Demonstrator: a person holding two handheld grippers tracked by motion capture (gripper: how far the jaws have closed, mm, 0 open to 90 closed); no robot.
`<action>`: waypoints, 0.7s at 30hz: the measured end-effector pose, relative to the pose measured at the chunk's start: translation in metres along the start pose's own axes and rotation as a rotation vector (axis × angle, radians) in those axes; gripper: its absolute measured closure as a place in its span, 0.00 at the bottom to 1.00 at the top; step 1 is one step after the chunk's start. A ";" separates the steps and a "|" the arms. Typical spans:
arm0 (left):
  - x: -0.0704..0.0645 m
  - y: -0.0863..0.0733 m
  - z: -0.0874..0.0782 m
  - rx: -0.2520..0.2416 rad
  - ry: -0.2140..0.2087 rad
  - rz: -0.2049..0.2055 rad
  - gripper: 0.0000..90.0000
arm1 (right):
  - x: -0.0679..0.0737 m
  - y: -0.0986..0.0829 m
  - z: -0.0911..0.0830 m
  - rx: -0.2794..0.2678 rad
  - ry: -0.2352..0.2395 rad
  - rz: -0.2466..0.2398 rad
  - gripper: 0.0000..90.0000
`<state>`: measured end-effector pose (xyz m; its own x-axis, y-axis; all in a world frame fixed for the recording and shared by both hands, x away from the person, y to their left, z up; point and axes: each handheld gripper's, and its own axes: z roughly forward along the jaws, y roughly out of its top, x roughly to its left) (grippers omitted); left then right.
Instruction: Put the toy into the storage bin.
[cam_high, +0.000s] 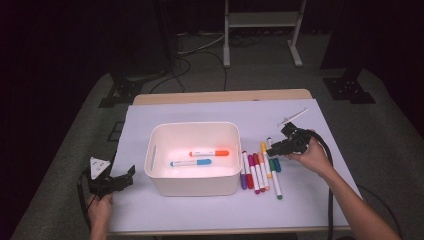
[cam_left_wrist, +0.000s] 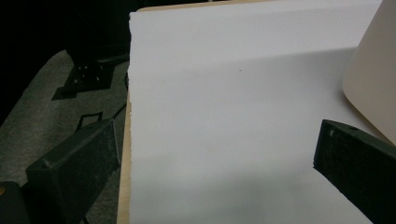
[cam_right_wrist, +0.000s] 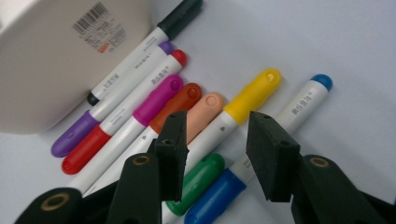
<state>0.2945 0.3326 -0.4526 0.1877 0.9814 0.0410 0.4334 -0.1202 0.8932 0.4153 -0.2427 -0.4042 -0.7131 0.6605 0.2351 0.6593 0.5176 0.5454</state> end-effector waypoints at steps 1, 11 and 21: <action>0.000 0.000 0.000 -0.001 0.000 0.000 0.00 | -0.003 -0.001 0.001 -0.002 -0.011 0.007 0.64; 0.000 0.000 0.000 0.000 0.000 0.000 0.00 | -0.011 -0.004 0.011 0.009 -0.050 0.041 0.67; 0.000 0.000 0.000 -0.003 -0.001 -0.002 0.00 | -0.019 -0.013 0.018 0.022 -0.137 0.070 0.73</action>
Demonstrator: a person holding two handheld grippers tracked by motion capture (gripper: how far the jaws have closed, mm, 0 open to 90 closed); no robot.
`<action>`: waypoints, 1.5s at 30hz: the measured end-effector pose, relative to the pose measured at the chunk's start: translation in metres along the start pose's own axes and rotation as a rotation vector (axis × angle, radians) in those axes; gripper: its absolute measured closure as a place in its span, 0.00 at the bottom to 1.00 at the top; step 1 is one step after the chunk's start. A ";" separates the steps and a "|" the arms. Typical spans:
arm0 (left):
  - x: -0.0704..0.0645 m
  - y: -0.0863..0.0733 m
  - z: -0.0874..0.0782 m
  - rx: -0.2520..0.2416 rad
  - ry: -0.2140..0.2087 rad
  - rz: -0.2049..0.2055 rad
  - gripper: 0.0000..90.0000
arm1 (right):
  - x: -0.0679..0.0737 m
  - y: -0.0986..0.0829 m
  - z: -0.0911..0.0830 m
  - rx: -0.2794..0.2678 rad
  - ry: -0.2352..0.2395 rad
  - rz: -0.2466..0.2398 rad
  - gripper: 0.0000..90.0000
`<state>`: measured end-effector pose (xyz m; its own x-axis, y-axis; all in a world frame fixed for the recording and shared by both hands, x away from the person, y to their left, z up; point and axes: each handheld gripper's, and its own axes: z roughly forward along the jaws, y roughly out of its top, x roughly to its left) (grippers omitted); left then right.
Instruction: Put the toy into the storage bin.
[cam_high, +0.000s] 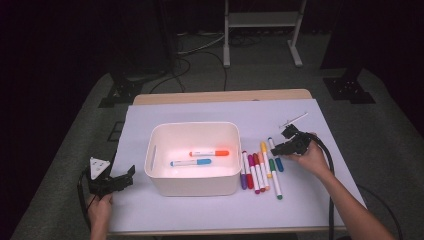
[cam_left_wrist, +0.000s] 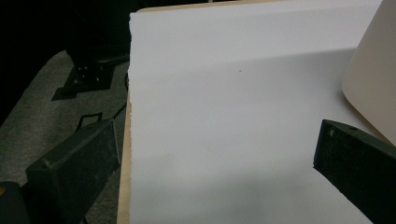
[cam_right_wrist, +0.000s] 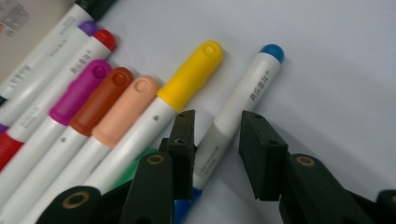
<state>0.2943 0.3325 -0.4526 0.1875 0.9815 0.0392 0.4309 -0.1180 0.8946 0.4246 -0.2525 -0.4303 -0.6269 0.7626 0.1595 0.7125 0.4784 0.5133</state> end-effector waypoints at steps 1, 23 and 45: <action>0.000 0.000 0.000 0.000 0.000 0.000 0.00 | 0.000 0.000 0.000 0.000 0.000 0.000 0.73; 0.000 0.000 0.000 0.001 0.000 0.010 0.00 | -0.011 -0.017 -0.016 -0.007 0.002 0.068 0.84; 0.000 0.000 0.000 0.002 0.000 0.011 0.00 | 0.042 0.009 -0.087 -0.125 0.161 -0.047 0.84</action>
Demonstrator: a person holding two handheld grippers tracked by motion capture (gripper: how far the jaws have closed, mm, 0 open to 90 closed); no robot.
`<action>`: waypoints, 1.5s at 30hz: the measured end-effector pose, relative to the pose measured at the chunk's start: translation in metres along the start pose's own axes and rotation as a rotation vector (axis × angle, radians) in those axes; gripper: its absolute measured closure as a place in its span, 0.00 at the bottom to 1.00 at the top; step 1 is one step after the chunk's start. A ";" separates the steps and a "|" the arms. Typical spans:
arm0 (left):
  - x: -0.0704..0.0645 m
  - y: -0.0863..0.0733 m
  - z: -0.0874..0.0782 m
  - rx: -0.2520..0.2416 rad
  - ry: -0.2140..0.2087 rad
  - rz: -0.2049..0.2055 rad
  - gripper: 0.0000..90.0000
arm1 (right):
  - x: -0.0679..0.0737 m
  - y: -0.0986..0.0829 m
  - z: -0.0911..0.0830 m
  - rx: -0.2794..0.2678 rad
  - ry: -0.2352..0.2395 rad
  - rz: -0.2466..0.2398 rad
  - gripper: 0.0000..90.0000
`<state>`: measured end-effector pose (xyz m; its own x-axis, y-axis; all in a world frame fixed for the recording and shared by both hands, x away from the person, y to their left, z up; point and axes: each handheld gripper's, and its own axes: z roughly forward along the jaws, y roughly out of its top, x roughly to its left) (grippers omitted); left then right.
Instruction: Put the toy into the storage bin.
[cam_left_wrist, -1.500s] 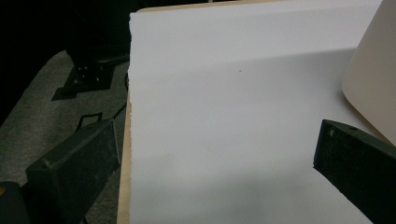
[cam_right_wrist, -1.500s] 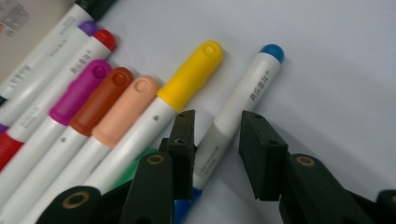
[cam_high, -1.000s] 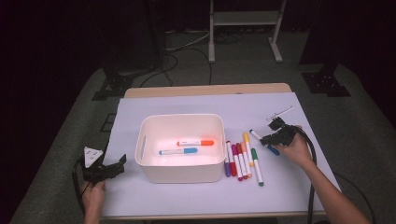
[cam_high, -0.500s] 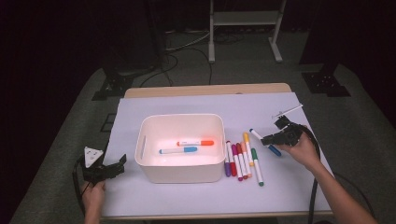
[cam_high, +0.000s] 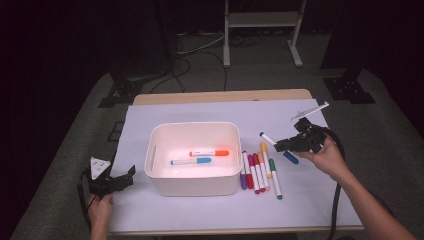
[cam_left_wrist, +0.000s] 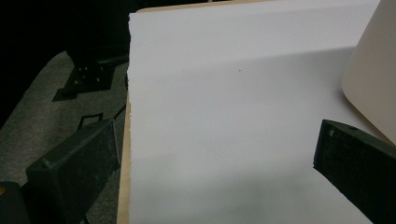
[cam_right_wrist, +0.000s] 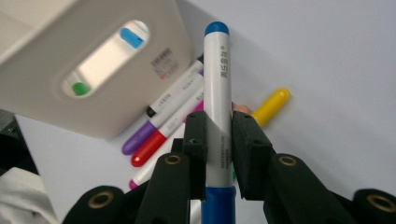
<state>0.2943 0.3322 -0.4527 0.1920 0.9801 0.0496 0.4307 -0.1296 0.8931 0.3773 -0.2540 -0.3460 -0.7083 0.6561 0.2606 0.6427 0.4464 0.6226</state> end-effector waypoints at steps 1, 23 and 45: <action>0.000 0.000 0.000 -0.001 0.000 0.001 0.00 | 0.002 0.002 -0.001 -0.003 0.007 -0.006 0.84; 0.000 0.000 0.000 0.003 -0.005 0.000 0.00 | 0.076 0.064 -0.013 -0.029 0.193 -0.161 0.84; 0.000 0.000 0.000 0.003 -0.010 0.000 0.00 | 0.142 0.113 0.019 0.025 0.329 -0.307 0.84</action>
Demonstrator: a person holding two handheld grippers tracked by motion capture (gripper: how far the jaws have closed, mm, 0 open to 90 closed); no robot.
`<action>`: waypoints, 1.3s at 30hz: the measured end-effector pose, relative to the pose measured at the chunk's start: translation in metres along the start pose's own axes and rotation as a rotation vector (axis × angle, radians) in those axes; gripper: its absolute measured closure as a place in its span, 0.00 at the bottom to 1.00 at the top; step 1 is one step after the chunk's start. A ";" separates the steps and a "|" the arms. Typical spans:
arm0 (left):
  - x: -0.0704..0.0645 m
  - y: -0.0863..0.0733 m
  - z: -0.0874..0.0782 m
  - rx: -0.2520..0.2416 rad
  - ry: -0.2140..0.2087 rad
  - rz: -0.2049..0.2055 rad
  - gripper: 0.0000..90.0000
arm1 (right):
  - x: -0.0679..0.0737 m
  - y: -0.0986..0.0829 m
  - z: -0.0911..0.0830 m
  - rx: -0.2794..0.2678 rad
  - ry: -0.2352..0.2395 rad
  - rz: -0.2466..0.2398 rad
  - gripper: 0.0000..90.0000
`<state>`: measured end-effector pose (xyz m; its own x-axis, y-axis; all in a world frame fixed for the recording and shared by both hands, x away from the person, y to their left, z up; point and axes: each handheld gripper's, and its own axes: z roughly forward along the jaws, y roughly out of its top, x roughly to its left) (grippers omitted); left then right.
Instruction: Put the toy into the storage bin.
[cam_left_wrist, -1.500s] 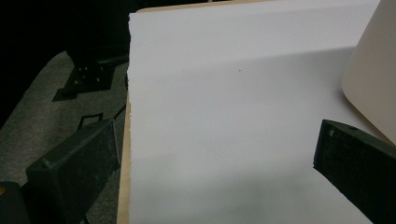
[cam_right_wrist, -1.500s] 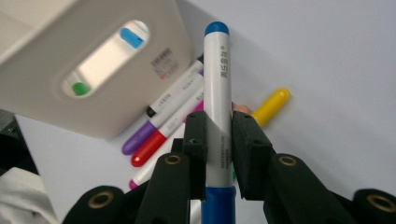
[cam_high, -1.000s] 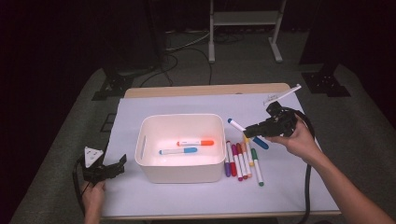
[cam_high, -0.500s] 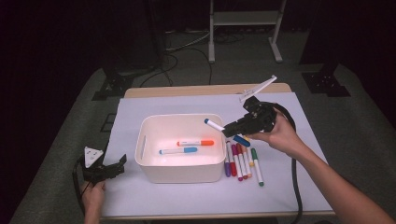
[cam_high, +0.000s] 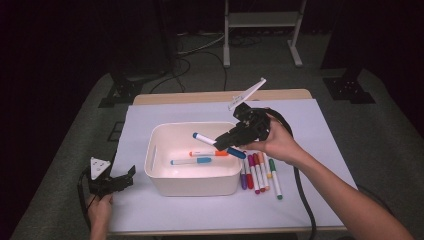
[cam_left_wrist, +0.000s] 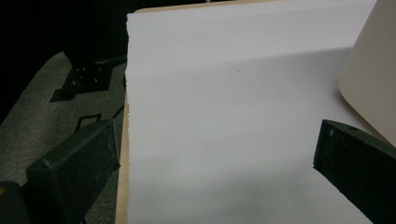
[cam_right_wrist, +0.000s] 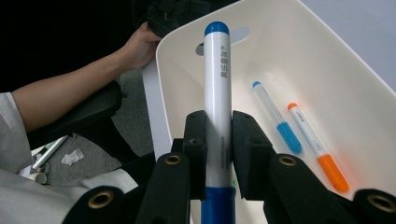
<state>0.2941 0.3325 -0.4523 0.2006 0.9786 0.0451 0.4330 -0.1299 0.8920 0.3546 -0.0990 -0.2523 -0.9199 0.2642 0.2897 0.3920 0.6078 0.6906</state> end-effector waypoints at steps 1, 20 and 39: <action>0.000 0.000 0.000 0.000 0.000 0.000 0.00 | 0.001 0.002 0.002 -0.002 0.003 -0.008 0.84; 0.000 0.000 0.000 -0.001 -0.003 0.003 0.00 | 0.003 0.022 0.047 0.043 0.077 -0.046 0.84; 0.000 0.000 0.000 -0.003 -0.008 -0.002 0.00 | -0.005 0.027 0.099 0.136 0.122 -0.055 0.84</action>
<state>0.2941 0.3326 -0.4524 0.2067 0.9776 0.0402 0.4304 -0.1278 0.8935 0.3708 -0.0102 -0.3007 -0.9306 0.1400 0.3383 0.3311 0.7163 0.6143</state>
